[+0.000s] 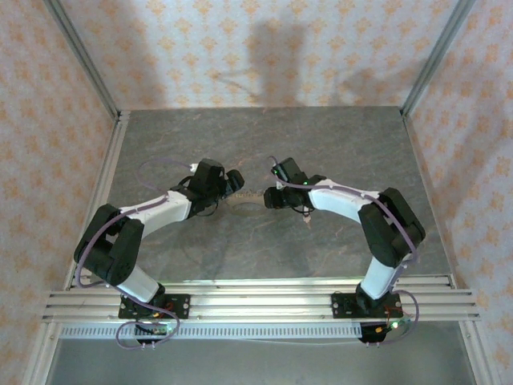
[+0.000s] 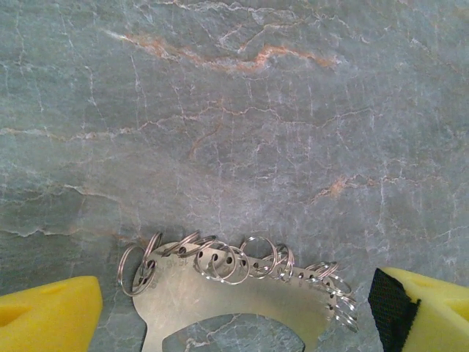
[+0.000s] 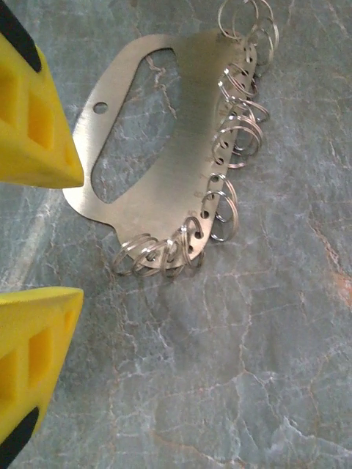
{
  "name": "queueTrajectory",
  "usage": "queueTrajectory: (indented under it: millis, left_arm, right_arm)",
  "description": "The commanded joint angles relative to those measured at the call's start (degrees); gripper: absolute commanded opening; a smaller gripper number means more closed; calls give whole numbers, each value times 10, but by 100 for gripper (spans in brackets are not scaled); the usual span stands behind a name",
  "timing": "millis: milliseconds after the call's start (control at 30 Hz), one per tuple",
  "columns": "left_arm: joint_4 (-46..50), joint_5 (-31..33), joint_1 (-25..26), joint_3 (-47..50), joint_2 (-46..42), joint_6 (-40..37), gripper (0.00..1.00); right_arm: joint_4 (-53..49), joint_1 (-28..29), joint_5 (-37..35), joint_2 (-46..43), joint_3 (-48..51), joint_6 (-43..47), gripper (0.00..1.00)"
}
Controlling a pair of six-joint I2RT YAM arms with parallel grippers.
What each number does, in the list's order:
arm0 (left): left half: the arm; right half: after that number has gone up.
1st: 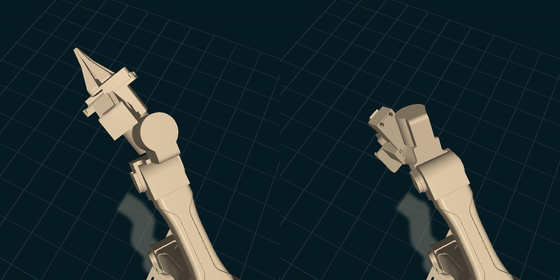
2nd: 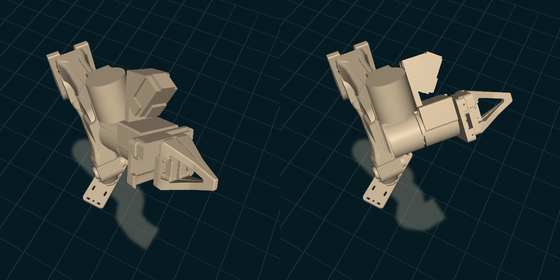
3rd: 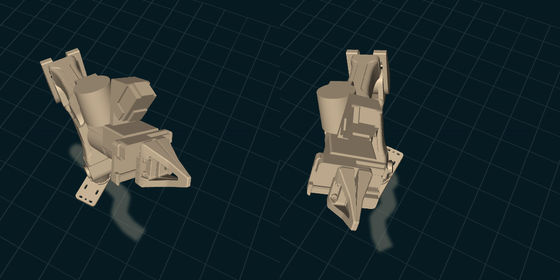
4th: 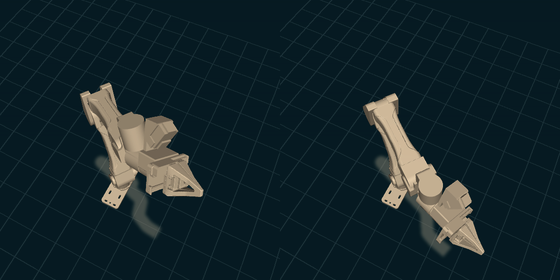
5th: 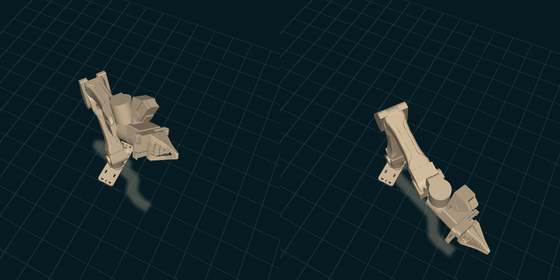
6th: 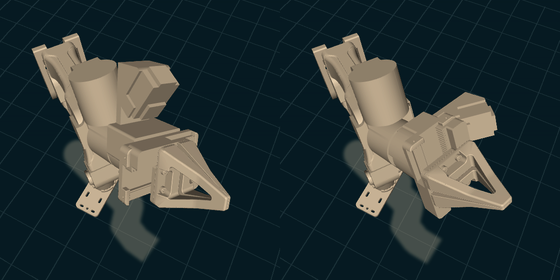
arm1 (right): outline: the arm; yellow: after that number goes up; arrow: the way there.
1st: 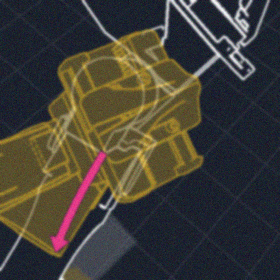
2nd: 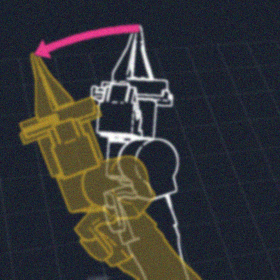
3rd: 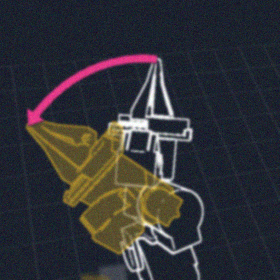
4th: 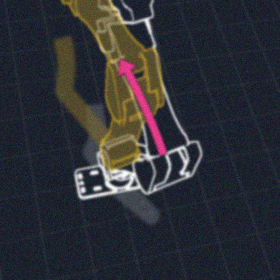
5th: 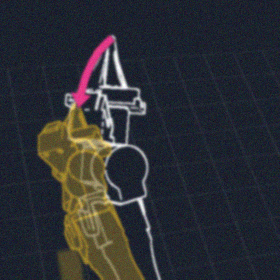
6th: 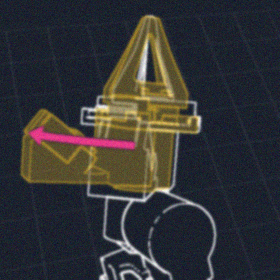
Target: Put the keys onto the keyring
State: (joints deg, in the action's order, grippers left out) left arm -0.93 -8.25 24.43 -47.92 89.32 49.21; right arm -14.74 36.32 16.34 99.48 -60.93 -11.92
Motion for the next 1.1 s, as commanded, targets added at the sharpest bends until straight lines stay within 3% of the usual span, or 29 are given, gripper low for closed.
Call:
queueTrajectory:
  millis: [0, 267, 700, 1067]
  left_arm:
    - [-3, -6, -5, -18, 1, -17, 96]
    - [-4, -10, -6, -21, -1, -17, 96]
    - [-5, -13, -7, -22, 6, -20, 95]
    - [-5, -15, -10, -23, 6, -21, 96]
  right_arm:
    - [-32, 1, -43, 15, -21, 28, 38]
    - [-39, 2, -45, 31, -36, 40, 31]
    - [-42, 12, -46, 58, -58, 46, 30]
    - [-46, 11, -53, 72, -67, 54, 16]
